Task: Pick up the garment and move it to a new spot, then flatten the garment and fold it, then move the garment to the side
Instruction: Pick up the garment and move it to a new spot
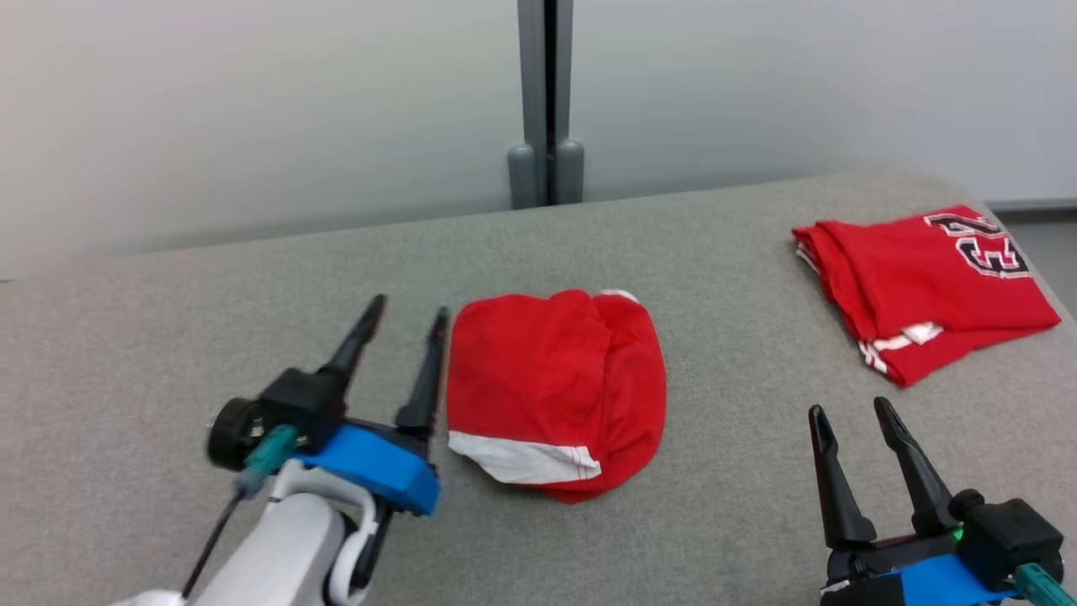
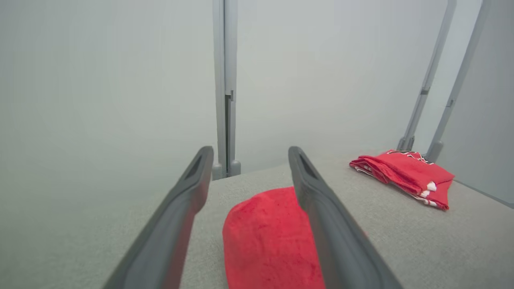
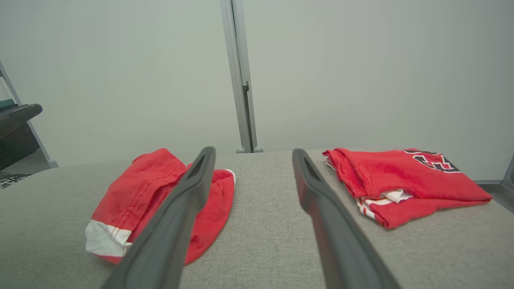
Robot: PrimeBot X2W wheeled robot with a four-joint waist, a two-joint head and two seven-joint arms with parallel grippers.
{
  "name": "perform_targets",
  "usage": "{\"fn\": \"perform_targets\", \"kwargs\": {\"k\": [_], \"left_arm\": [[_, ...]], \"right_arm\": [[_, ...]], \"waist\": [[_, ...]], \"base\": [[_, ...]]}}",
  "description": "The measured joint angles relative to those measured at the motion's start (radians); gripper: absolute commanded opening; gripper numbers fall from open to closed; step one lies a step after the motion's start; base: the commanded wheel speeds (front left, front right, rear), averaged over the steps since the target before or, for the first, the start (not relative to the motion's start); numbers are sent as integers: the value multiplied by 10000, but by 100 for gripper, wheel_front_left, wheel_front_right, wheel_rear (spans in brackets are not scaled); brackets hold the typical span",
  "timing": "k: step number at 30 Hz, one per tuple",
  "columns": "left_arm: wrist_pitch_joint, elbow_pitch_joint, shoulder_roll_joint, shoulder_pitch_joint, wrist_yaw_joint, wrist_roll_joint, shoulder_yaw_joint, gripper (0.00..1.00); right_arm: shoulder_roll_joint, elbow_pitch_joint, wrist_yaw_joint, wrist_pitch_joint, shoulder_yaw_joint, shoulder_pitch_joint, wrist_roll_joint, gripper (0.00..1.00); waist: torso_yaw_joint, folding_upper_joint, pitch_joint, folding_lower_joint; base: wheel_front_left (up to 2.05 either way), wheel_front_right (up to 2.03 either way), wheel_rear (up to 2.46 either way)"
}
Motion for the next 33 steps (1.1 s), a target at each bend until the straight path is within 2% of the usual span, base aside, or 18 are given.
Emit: {"fn": "perform_targets", "kwargs": {"k": [6, 15, 23, 33], "left_arm": [[-4, -1923, 487, 1583, 646, 708, 1812, 100], [-4, -2738, 748, 3560, 1091, 1450, 3206, 100], [-4, -3129, 679, 4379, 936, 1822, 3682, 100], [-4, -3141, 431, 4634, 713, 2127, 3990, 100]], "right_arm": [[4, 19, 0, -17, -173, 217, 27, 100], [4, 73, 0, 23, -435, 461, 17, 100], [6, 217, 0, 79, -589, 639, -13, 100], [6, 320, 0, 263, -560, 738, -31, 100]], "waist": [[399, 0, -275, 0], [981, 0, -452, 0], [1336, 0, -547, 0], [1369, 0, -606, 0]], "base": [[0, 0, 0], [0, 0, 0], [0, 0, 0], [0, 0, 0]]}}
